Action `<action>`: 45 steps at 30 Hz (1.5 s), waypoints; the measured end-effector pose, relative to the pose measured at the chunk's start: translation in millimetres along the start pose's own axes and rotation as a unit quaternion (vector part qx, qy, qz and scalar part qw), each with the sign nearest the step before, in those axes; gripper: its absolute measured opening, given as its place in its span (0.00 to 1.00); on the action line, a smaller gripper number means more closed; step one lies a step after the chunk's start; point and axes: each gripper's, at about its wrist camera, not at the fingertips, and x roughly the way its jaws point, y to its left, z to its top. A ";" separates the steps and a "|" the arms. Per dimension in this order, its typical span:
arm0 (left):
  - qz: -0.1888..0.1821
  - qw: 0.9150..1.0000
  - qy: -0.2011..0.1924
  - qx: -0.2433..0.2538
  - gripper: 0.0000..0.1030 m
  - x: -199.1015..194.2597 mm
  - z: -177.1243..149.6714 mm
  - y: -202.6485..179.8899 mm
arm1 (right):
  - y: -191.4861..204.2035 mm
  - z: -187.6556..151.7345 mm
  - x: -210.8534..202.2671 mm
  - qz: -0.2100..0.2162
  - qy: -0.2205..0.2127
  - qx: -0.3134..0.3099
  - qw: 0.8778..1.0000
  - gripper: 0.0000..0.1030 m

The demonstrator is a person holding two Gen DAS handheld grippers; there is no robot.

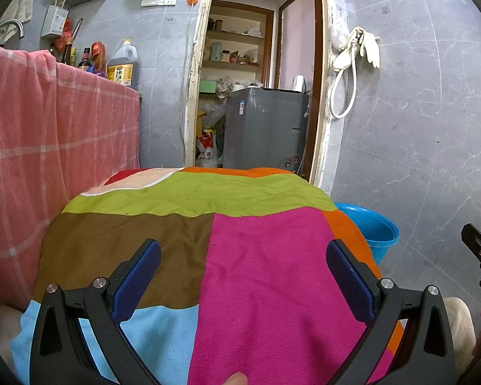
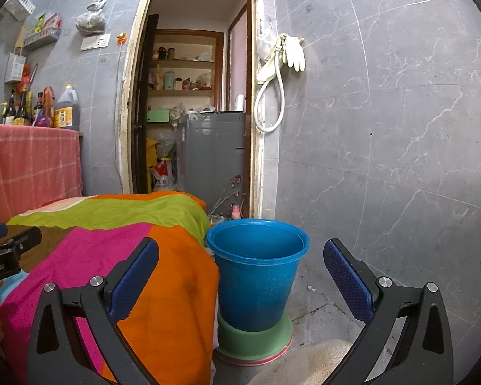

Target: Collect trash

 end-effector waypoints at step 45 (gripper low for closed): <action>-0.001 1.000 -0.001 0.000 0.98 0.4 -0.1 4.5 | -1.3 1.1 -0.7 0.002 -0.003 -0.001 1.000 1.00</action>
